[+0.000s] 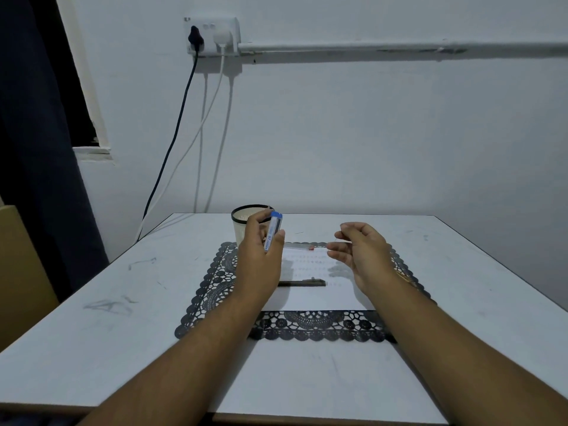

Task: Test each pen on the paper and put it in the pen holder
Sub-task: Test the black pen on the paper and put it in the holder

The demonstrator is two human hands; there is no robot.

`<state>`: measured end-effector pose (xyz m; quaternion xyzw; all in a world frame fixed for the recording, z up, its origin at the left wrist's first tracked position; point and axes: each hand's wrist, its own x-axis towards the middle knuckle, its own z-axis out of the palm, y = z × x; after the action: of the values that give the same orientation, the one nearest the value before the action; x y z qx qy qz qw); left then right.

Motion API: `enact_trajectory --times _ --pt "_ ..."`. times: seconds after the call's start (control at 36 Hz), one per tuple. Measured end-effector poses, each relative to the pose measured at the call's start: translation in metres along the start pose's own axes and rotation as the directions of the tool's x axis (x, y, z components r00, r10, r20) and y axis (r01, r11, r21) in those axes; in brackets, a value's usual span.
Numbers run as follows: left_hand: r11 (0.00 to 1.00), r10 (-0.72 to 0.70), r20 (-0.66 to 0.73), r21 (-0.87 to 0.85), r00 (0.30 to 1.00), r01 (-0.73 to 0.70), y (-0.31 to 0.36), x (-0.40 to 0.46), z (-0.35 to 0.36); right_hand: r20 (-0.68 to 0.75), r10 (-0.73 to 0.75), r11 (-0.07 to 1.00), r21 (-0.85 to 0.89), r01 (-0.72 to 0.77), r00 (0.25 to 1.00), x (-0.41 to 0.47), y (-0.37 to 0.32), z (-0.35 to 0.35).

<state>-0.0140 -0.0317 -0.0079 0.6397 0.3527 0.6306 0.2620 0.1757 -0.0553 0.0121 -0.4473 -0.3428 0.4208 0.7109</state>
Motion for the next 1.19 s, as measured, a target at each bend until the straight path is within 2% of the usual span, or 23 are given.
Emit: enact_trajectory --times 0.22,0.39,0.5,0.61,0.69,0.86,0.97,1.03,1.08,1.19 --pt "1.0 -0.009 0.024 0.012 1.0 0.009 -0.003 0.0 0.002 -0.006 0.002 1.0 -0.01 -0.003 1.0 0.001 0.0 -0.003" --pt "0.999 -0.029 0.11 -0.016 0.994 0.031 -0.008 0.002 0.003 -0.008 0.003 1.0 -0.01 -0.003 1.0 0.002 0.001 -0.003" --pt "0.988 -0.044 0.234 0.157 0.971 0.007 -0.015 0.008 0.009 -0.031 0.009 1.0 -0.006 -0.009 0.999 0.004 -0.001 -0.004" --pt "0.87 -0.07 0.411 0.47 0.909 -0.146 -0.027 0.024 0.023 -0.058 0.008 1.0 0.024 -0.006 0.998 0.006 -0.005 -0.007" --pt "0.773 -0.114 0.463 0.597 0.879 -0.214 -0.035 0.034 0.037 -0.072 0.02 0.997 0.077 -0.014 0.997 0.008 -0.008 -0.012" --pt "0.614 -0.158 0.531 0.713 0.832 -0.338 -0.054 0.055 0.072 -0.091 0.076 0.978 0.198 -0.057 0.993 0.014 -0.01 -0.024" --pt "0.489 -0.135 0.515 0.778 0.847 -0.395 -0.07 0.067 0.081 -0.081 0.113 0.966 0.243 -0.09 0.99 0.018 -0.011 -0.021" --pt "0.444 -0.149 0.478 0.815 0.866 -0.374 -0.081 0.069 0.087 -0.081 0.125 0.96 0.262 -0.099 0.989 0.02 -0.011 -0.02" --pt "0.421 -0.155 0.429 0.843 0.89 -0.333 -0.088 0.07 0.092 -0.08 0.132 0.958 0.268 -0.106 0.988 0.02 -0.011 -0.021" --pt "0.434 -0.219 0.477 0.829 0.851 -0.352 -0.084 0.075 0.096 -0.079 0.135 0.953 0.282 -0.108 0.988 0.022 -0.011 -0.024"
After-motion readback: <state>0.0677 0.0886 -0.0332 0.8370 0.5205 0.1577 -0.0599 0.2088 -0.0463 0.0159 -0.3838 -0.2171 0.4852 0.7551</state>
